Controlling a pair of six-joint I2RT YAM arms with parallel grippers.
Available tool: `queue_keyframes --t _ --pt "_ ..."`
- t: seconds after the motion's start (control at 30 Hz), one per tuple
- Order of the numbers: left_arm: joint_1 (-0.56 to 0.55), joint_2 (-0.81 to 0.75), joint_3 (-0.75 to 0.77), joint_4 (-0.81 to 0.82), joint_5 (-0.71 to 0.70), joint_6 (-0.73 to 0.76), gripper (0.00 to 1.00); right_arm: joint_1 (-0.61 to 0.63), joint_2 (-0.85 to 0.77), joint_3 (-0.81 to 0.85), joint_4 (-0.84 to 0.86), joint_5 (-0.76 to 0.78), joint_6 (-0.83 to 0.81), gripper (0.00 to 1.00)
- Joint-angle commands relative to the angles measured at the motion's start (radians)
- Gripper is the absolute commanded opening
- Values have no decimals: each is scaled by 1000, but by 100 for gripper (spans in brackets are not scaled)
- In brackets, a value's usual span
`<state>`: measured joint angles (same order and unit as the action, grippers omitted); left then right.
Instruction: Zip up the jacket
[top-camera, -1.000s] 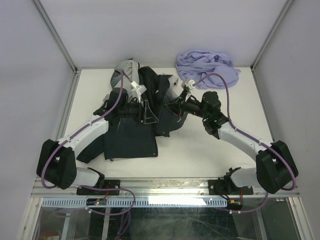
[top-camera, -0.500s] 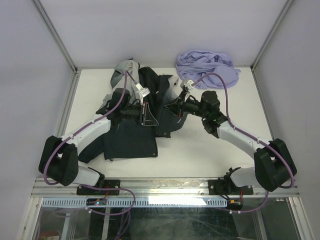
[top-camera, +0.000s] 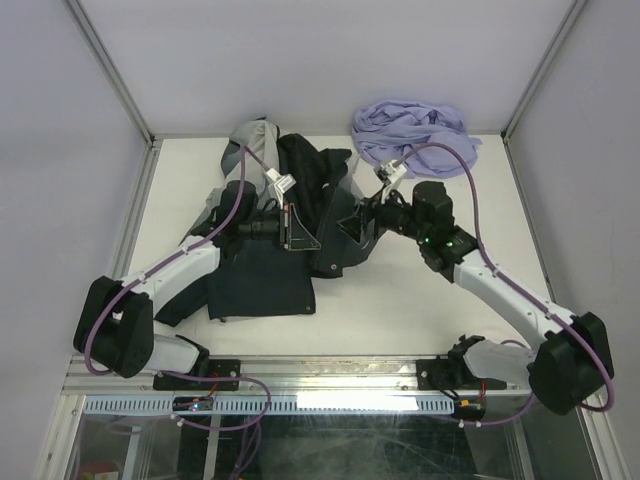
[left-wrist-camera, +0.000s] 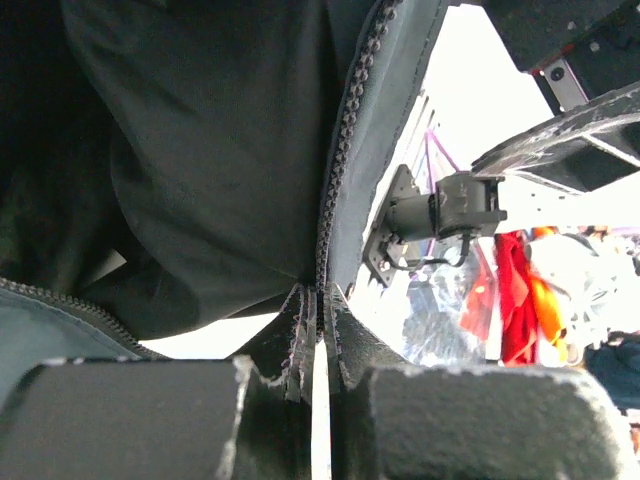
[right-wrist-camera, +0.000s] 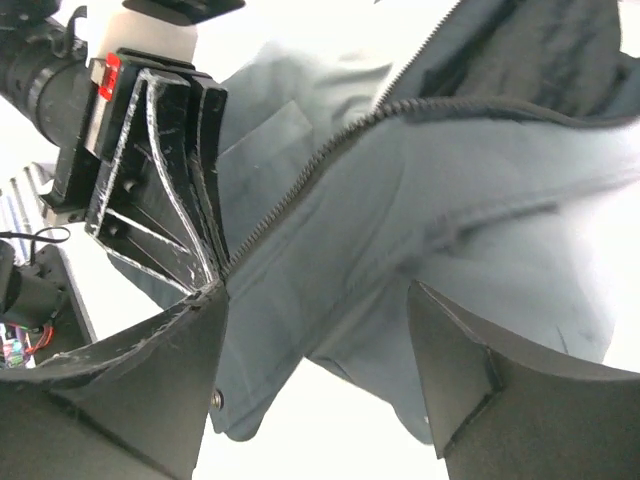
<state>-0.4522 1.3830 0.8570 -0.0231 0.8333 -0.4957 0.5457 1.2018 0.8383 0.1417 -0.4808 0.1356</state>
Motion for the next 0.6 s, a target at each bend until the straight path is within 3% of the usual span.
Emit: queue_keyframes --t 0.0,0.23,0.4,0.57 --pt "-6 -75 -24 150 -34 -160 0 2 -134 64 -222 156 39 76" --pt "-10 -107 -47 178 -71 -252 0 82 -193 48 -273 95 238 74" --pt "-12 -119 -63 219 -82 -295 0 200 -162 -32 -140 155 381 71" --pt "-16 -140 -101 296 -82 -354 0 203 -131 -132 19 185 444 73"
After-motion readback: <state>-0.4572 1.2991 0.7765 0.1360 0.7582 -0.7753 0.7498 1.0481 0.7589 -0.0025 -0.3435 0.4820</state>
